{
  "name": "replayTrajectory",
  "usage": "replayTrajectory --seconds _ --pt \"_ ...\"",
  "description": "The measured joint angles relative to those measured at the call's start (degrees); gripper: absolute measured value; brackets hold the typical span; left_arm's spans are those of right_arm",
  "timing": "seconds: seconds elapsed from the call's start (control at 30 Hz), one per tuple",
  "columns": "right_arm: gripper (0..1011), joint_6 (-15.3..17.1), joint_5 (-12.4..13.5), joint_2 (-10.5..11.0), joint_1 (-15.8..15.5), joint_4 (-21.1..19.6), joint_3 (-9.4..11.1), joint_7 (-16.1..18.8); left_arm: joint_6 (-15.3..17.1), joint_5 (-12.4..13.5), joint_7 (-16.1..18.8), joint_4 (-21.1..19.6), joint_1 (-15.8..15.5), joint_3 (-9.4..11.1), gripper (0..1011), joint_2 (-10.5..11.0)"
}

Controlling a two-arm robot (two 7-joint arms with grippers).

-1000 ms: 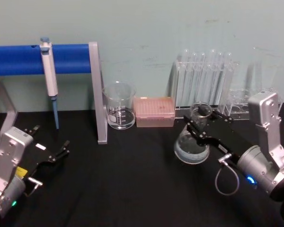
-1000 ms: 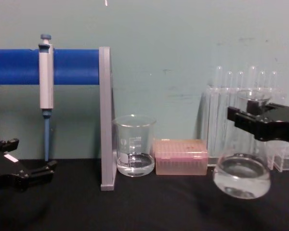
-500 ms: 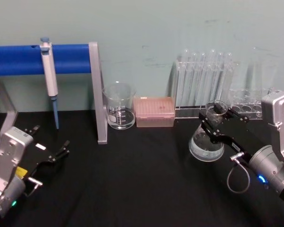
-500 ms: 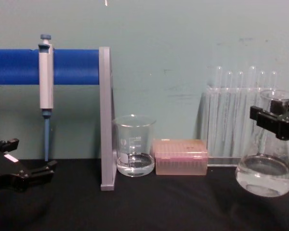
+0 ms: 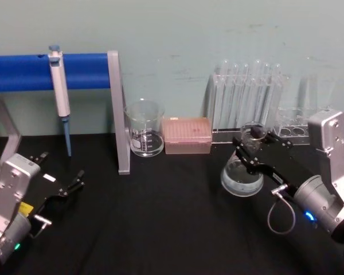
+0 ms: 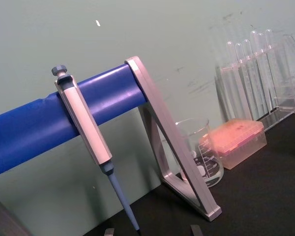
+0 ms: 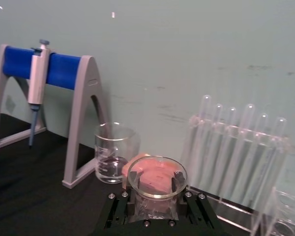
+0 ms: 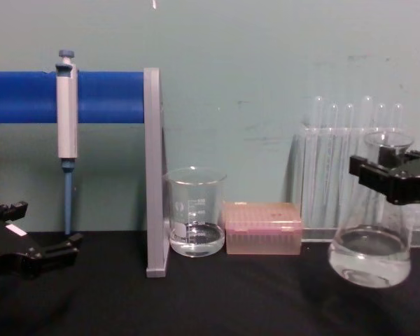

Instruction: Grasp the erlenmeyer flask with one hand, shake it three times, then place it back.

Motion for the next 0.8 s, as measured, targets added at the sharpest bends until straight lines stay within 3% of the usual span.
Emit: replayTrajectory --seconds 0.13,0.8 --pt "457 0.0 0.0 -0.2 0.4 0.3 -0.6 0.7 0.0 0.0 0.0 0.0 0.0 0.0 1001 0.0" --pt "457 -0.2 3.0 -0.9 2.8 1.3 -7.7 6.8 0.0 0.0 0.0 0.0 0.0 0.0 1001 0.0"
